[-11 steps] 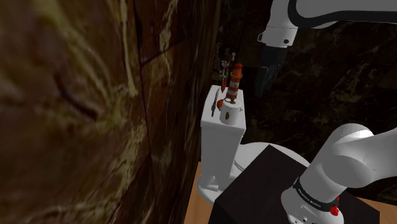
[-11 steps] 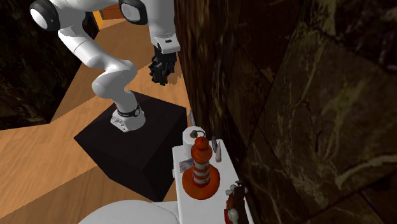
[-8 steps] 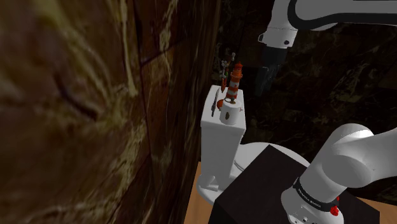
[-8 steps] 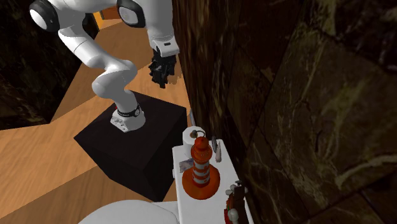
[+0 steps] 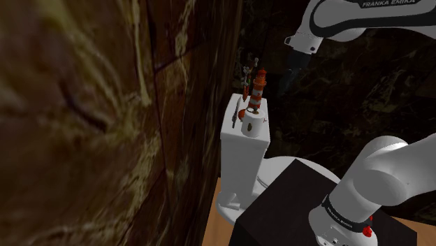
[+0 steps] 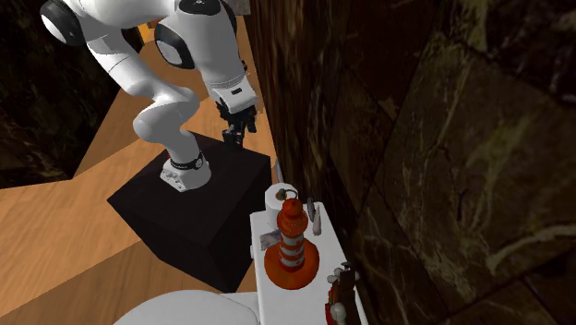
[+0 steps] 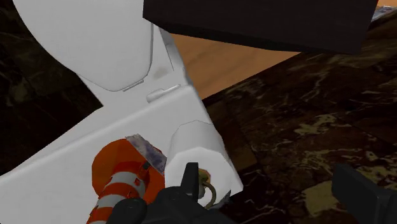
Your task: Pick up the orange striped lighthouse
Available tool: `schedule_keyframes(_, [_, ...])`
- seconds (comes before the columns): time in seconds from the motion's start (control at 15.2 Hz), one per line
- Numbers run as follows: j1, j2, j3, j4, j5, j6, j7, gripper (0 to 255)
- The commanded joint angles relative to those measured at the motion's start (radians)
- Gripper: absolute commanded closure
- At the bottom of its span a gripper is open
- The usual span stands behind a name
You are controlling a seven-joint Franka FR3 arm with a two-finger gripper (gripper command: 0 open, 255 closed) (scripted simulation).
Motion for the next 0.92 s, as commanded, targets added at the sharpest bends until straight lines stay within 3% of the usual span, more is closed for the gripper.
schedule_keyframes(0.0, [0.006,0.044,-0.051,0.020,0.007,0.056,-0.072,0])
schedule_keyframes(0.46, [0.057,0.237,-0.242,0.143,0.107,0.199,-0.347,0])
schedule_keyframes(0.86, [0.123,0.458,-0.410,0.321,0.317,0.237,-0.629,0])
